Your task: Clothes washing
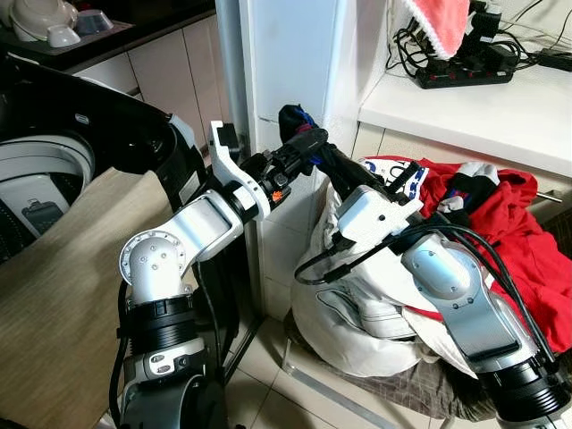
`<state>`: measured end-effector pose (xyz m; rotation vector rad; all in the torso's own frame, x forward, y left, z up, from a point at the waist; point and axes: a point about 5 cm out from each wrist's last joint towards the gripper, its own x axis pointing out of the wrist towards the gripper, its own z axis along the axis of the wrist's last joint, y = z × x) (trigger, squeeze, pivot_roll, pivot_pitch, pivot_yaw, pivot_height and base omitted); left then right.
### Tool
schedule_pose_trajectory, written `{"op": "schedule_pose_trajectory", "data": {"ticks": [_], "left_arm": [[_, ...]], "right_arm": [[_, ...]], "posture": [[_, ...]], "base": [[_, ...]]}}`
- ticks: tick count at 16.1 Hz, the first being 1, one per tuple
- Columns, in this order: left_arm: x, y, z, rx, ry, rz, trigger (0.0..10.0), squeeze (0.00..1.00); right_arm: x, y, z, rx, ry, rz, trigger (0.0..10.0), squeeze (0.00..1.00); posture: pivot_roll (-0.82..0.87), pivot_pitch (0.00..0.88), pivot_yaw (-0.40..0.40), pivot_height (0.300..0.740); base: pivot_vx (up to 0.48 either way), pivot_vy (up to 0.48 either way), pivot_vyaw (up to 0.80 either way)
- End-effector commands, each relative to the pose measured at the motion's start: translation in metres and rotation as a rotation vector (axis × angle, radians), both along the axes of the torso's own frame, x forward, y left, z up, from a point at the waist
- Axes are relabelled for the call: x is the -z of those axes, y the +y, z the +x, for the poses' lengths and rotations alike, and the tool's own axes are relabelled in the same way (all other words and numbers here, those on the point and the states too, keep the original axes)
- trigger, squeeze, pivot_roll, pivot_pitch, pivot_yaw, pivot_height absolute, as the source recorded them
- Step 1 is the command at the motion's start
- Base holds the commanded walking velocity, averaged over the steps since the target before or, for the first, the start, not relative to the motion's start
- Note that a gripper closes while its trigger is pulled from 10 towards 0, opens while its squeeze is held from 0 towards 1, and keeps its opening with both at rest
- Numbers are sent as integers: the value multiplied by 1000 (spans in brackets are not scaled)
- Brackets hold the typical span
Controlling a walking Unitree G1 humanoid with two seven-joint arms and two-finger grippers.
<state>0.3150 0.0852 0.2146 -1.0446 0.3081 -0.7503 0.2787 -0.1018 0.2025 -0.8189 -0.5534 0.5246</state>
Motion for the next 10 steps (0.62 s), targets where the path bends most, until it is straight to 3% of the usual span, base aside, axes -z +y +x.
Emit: {"op": "schedule_pose_trajectory", "data": {"ticks": [1,4,10], "left_arm": [[-6,-5,-1,20,-29,4,0,0],[-8,-4,-3,37,-9,-61,0,0],[-3,-4,-2,34,16,-38,0,0]], "right_arm": [[-5,4,0,-26,-25,-7,0,0],[-4,5,0,-28,-22,-11,0,0],[-2,5,-1,-22,-18,-17,0,0]], "posture": [[-134,0,29,740],[-133,0,33,740],[-136,0,35,740]], "base": [[0,0,0],[0,0,0],[0,0,0]]}}
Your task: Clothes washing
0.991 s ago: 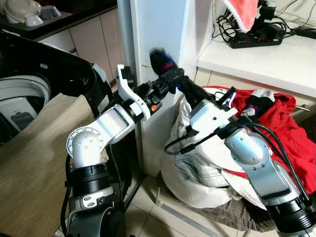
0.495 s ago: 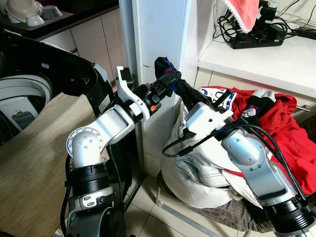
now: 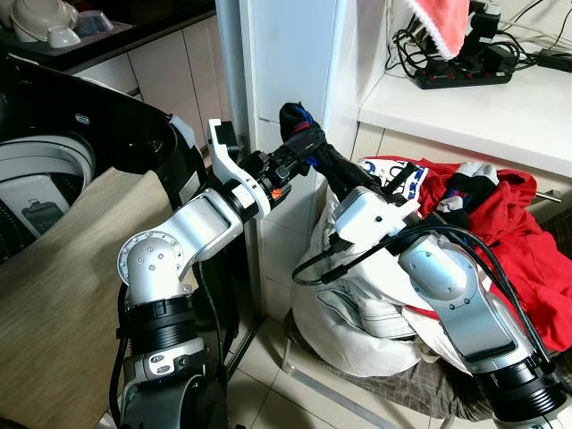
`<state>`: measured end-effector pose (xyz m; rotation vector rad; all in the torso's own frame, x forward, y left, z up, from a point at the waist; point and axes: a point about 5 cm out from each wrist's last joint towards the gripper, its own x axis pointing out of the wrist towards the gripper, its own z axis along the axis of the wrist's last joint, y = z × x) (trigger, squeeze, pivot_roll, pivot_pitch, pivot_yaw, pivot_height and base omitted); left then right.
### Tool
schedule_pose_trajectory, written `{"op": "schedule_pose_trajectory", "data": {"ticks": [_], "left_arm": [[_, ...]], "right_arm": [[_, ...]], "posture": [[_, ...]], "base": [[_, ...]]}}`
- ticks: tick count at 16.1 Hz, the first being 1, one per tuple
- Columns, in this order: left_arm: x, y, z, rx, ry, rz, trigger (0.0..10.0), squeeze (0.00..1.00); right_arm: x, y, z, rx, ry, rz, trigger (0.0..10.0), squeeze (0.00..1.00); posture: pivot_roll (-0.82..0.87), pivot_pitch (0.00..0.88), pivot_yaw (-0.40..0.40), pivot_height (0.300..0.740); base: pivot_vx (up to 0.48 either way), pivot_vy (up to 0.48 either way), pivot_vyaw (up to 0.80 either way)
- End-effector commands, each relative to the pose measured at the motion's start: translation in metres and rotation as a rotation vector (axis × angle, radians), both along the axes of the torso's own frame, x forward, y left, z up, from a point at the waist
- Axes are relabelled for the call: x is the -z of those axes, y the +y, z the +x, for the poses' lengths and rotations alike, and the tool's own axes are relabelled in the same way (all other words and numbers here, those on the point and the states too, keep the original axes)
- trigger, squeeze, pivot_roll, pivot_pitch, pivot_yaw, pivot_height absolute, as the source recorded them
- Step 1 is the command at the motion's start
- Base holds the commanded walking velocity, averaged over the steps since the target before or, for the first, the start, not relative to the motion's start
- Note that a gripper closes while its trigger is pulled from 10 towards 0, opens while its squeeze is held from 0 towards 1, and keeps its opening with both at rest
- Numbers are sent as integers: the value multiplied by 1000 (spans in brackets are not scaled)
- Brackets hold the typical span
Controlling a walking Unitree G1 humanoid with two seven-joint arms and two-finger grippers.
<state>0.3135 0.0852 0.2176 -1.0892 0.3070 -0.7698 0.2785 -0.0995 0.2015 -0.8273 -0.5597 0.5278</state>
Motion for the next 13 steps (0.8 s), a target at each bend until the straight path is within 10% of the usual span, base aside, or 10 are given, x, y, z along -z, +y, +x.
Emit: {"op": "schedule_pose_trajectory", "data": {"ticks": [1,4,5,6,7,13], "left_arm": [[-1,-4,-1,21,7,5,0,0],[3,-5,-5,24,-1,56,0,0],[2,-5,-5,24,-3,50,0,0],[2,-5,-5,24,-5,48,0,0],[0,-5,-5,23,-7,42,0,0],[-16,16,7,-99,-72,-39,0,0]], "right_arm": [[-3,3,-1,-18,-12,-10,0,0],[-2,6,-2,-28,-5,-23,1176,0],[-1,6,-2,-31,2,-18,4431,0],[-1,6,-2,-32,4,-15,4431,0],[-2,6,-2,-52,29,7,10000,1000],[6,7,-7,-76,90,16,10000,1000]], "posture": [[-136,0,35,740],[-135,0,32,740],[-135,0,32,740],[-135,0,32,740],[-135,0,32,740],[-132,0,52,740]], "base": [[0,0,0],[0,0,0],[0,0,0],[0,0,0],[0,0,0],[0,0,0]]}}
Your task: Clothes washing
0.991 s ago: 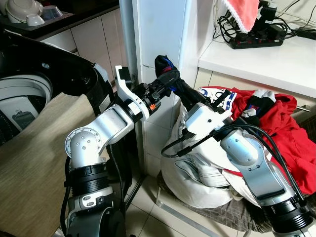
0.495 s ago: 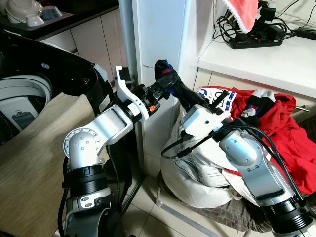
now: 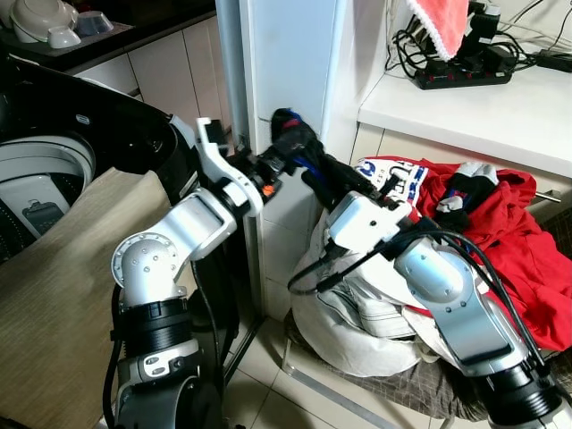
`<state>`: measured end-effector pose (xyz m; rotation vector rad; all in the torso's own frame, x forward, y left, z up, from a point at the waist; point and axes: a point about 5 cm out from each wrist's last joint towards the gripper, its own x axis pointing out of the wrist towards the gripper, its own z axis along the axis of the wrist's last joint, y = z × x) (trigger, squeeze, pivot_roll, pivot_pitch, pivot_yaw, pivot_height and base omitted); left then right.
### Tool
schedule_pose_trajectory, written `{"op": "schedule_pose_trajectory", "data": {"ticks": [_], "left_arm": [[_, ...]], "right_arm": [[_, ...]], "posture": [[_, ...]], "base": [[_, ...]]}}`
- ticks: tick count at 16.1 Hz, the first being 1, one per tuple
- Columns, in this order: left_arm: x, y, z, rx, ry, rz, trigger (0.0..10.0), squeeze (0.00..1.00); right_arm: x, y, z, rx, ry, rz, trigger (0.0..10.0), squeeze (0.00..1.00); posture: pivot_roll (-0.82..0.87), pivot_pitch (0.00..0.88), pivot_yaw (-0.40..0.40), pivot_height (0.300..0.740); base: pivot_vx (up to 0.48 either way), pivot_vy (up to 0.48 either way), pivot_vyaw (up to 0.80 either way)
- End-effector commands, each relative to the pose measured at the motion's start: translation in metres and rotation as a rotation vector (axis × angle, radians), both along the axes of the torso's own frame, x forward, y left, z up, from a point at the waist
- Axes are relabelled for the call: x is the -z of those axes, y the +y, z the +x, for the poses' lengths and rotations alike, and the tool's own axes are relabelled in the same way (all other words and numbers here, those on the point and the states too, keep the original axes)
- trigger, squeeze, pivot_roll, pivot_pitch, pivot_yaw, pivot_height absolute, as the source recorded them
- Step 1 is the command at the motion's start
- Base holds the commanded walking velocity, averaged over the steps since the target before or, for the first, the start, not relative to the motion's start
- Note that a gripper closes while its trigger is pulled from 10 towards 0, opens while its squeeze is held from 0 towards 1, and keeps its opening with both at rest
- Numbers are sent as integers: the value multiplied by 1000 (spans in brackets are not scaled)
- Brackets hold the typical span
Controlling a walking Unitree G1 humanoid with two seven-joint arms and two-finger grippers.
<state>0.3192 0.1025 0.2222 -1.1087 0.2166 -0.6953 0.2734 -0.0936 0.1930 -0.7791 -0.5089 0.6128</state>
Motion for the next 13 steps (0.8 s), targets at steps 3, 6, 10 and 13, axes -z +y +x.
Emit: {"op": "schedule_pose_trajectory", "data": {"ticks": [3,6,10,13], "left_arm": [[-33,23,2,-71,-146,-98,0,0],[-59,51,7,-189,-290,-45,0,0],[-84,128,29,-734,-370,932,0,0],[-84,188,28,-904,-288,1514,0,0]], "right_arm": [[7,-1,-2,11,54,-22,10000,1000],[10,-6,-4,37,59,-36,10000,0],[-7,-3,-4,25,95,72,10000,0],[-27,11,-5,-69,183,189,10000,0]], "posture": [[-142,0,60,740],[-141,0,58,740],[-135,0,46,740],[-119,0,40,740]], "base": [[0,0,0],[0,0,0],[0,0,0],[0,0,0]]}}
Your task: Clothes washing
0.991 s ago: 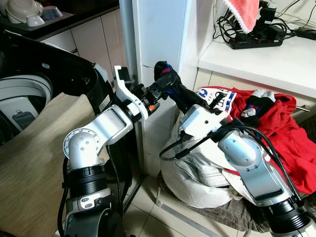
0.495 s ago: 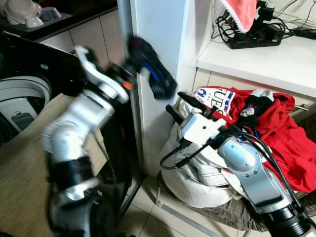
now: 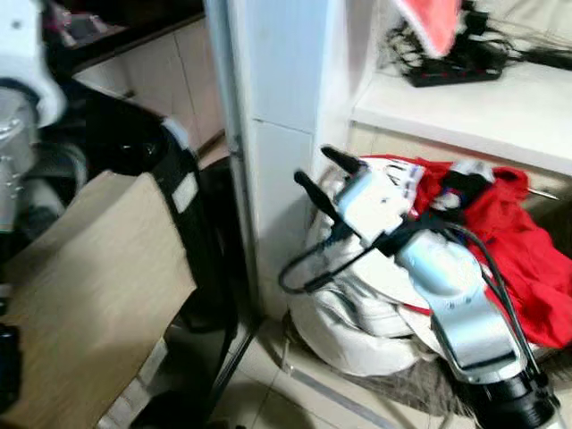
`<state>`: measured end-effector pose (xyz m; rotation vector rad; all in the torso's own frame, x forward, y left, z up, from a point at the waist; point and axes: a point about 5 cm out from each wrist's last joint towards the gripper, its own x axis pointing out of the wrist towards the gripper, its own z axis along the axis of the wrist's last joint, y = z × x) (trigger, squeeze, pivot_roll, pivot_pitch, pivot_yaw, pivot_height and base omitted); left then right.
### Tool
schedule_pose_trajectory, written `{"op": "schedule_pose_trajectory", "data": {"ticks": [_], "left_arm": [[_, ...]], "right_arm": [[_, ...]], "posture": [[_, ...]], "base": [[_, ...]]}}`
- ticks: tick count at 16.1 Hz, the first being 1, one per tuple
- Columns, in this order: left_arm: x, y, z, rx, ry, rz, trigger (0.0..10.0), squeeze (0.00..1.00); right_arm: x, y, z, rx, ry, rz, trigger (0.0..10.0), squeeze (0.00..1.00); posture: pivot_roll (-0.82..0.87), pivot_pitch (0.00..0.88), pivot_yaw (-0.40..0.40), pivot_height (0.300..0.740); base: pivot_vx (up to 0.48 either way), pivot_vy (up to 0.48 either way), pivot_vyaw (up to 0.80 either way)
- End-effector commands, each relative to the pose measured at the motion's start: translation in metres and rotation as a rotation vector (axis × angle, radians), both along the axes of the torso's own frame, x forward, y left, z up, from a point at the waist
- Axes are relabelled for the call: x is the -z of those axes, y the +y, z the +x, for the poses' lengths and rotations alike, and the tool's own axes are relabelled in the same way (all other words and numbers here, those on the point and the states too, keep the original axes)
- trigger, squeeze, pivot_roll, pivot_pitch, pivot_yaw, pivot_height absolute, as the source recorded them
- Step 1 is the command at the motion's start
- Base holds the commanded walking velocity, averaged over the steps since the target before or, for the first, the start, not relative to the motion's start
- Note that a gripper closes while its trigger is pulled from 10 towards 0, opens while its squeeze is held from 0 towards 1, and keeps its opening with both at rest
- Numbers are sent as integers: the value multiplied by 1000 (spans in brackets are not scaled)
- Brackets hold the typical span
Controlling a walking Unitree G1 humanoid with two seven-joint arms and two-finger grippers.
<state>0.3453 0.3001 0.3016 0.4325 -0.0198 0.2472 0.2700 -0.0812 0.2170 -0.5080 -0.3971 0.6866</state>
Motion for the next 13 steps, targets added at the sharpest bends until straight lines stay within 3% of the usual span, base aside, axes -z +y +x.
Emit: {"op": "schedule_pose_trajectory", "data": {"ticks": [1,2,3,5,6,9,13], "left_arm": [[3,4,4,-28,51,98,0,0],[17,13,7,-42,141,154,1961,0],[34,16,12,-26,236,189,10000,0],[47,23,15,-39,323,282,10000,0],[52,33,14,-68,356,309,10000,1000],[51,50,12,-122,389,316,10000,1000],[52,44,18,-50,356,230,10000,1000]], "right_arm": [[-4,6,-5,-68,54,24,10000,0],[-6,15,-10,-149,138,47,10000,0],[-8,21,-14,-209,230,85,10000,0],[-11,21,-18,-255,310,109,10000,0],[-11,20,-21,-281,349,112,10000,0],[-7,13,-26,-270,421,91,10000,0],[-5,10,-24,-230,447,83,10000,0]], "posture": [[-112,0,36,740],[-108,0,32,740],[-108,0,32,740],[-112,0,36,740],[-115,0,38,740],[-115,0,38,740],[-121,0,41,740]], "base": [[0,0,0],[0,0,0],[0,0,0],[0,0,0],[0,0,0],[0,0,0],[0,0,0]]}}
